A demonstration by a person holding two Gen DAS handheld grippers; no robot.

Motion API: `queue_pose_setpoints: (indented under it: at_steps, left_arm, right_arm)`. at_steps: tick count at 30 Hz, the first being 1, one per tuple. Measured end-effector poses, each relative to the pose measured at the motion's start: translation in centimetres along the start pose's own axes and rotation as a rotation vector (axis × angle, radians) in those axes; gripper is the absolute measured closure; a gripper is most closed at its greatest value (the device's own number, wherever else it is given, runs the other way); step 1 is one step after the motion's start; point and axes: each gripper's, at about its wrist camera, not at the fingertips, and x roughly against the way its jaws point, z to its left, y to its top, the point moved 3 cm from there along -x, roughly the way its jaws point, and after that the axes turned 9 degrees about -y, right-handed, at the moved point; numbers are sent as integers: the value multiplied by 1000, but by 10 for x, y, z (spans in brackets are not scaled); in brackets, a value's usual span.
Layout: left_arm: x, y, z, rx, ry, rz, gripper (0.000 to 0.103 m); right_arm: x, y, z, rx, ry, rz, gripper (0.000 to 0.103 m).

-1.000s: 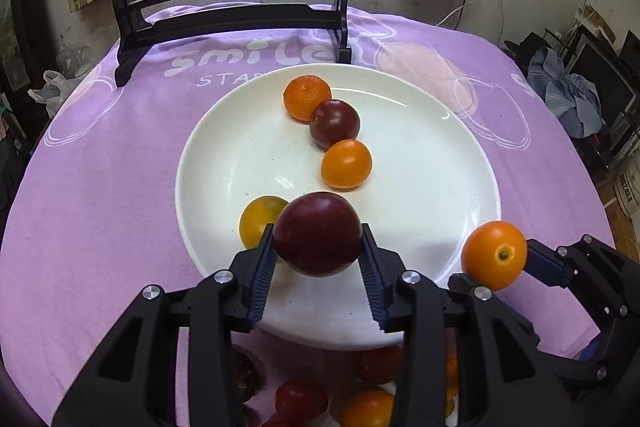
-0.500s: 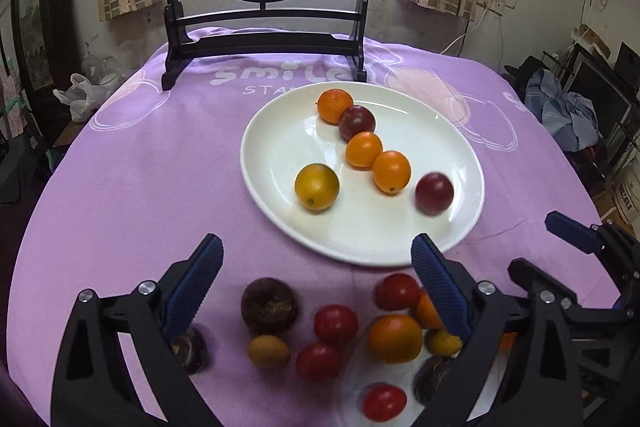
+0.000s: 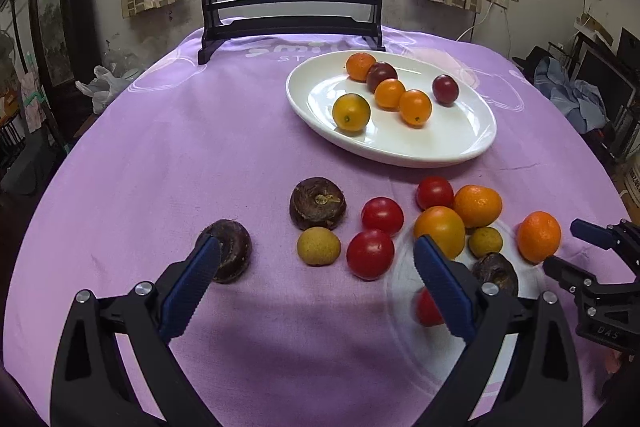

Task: Organize fruits
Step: 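Grasp another orange with the right tool, then grasp a brown passion fruit with the left tool while the right tool carries the orange to the plate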

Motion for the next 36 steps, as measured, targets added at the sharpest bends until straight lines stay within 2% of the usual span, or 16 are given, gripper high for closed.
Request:
queue_pose_setpoints:
  at_steps: [2, 5, 6, 7, 8, 13, 18, 21, 26, 31, 36]
  left_arm:
    - [-3, -1, 3, 33, -56, 4, 8]
    - [-4, 0, 4, 31, -75, 11, 8]
    - [-4, 0, 5, 27, -73, 7, 8]
    - [-5, -1, 5, 26, -69, 12, 8]
    - [-6, -1, 5, 27, -70, 20, 8]
    - [-10, -2, 12, 70, -101, 48, 8]
    - [-4, -4, 26, 94, -85, 28, 8]
    - [-2, -7, 36, 102, -85, 57, 8]
    - [-7, -7, 50, 25, 39, 83, 8]
    - [-28, -10, 65, 43, 32, 151, 24]
    - [-40, -3, 67, 11, 49, 132, 26]
  right_arm:
    - [-5, 1, 4, 1, -16, 14, 36]
    - [-15, 7, 10, -5, -22, 31, 36]
    - [-17, 8, 11, -5, -23, 35, 43]
    - [-20, 9, 12, -6, -24, 35, 54]
    - [-23, 9, 13, -11, -14, 35, 58]
    - [-19, 4, 9, -37, 4, 2, 58]
    - [-17, 1, 7, -51, 49, 0, 58]
    - [-14, 0, 9, -47, 73, 3, 58]
    - [-2, 1, 14, -34, 105, -26, 58]
    - [0, 1, 14, -35, 113, -26, 58]
    - [-2, 0, 14, -38, 113, -22, 58]
